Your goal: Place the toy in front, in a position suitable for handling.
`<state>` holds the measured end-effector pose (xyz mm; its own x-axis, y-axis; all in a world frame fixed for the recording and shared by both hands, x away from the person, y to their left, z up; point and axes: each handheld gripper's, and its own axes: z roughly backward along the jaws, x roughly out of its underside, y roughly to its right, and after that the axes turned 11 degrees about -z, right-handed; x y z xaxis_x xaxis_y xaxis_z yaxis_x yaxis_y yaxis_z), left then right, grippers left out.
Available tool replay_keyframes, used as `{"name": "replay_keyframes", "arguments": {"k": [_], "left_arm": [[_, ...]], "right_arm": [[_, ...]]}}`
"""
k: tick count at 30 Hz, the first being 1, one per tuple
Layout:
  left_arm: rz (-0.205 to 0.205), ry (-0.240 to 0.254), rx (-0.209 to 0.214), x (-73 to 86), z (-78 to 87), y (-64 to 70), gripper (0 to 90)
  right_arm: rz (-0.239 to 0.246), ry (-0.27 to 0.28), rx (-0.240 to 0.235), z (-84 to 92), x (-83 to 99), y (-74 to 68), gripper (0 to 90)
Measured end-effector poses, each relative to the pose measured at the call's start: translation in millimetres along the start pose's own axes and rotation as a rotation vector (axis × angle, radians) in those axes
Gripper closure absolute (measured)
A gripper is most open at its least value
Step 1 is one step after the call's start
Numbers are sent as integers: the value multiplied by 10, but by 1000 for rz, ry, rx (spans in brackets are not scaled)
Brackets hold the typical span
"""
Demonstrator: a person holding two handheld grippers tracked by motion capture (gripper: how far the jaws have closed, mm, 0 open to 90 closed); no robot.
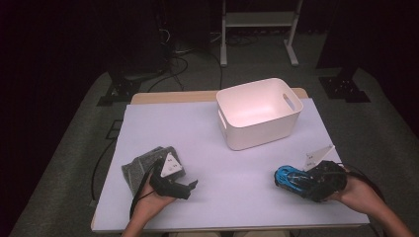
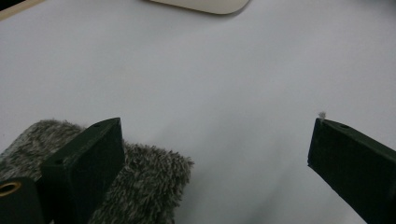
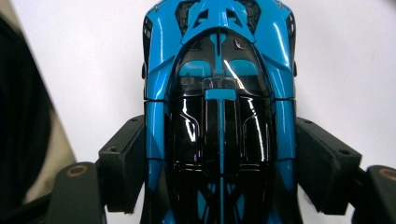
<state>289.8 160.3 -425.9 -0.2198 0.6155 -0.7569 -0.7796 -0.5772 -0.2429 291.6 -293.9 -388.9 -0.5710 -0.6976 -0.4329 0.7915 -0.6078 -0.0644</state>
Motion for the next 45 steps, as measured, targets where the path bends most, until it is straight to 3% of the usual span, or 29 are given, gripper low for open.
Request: {"name": "replay_keyframes", "arguments": {"k": [2,5,6,9,10,12,14,16,24,28,33,41,45], "left_arm": [[-1,-3,-3,4,16,-21,33],[12,2,-9,18,39,-54,33],[12,1,-14,20,50,-67,33],[19,2,-21,26,81,-102,33],[21,4,-25,29,100,-121,33],[23,7,-29,31,110,-131,33],[23,0,-32,48,128,-162,33],[26,-2,-35,59,134,-178,33],[46,-21,-45,137,158,-272,35],[56,-17,-54,161,176,-310,37],[68,-9,-51,168,199,-338,37],[70,-24,-40,192,187,-345,39],[65,-41,-23,206,149,-337,41]], "right_arm": [[3,5,-4,25,-42,-18,251],[59,15,-11,123,-258,-106,252],[97,21,-17,168,-411,-178,252],[127,26,-34,188,-547,-244,252],[163,28,-56,181,-716,-342,251],[179,27,-62,169,-770,-374,252],[235,15,-87,79,-988,-515,252],[245,14,-98,49,-1032,-543,252],[325,-10,-164,-382,-1398,-799,252],[343,-22,-199,-593,-1504,-881,252],[369,-50,-192,-814,-1563,-956,267],[388,-50,-211,-1211,-1416,-953,265],[377,-3,-245,-1236,-1382,-903,261]]}}
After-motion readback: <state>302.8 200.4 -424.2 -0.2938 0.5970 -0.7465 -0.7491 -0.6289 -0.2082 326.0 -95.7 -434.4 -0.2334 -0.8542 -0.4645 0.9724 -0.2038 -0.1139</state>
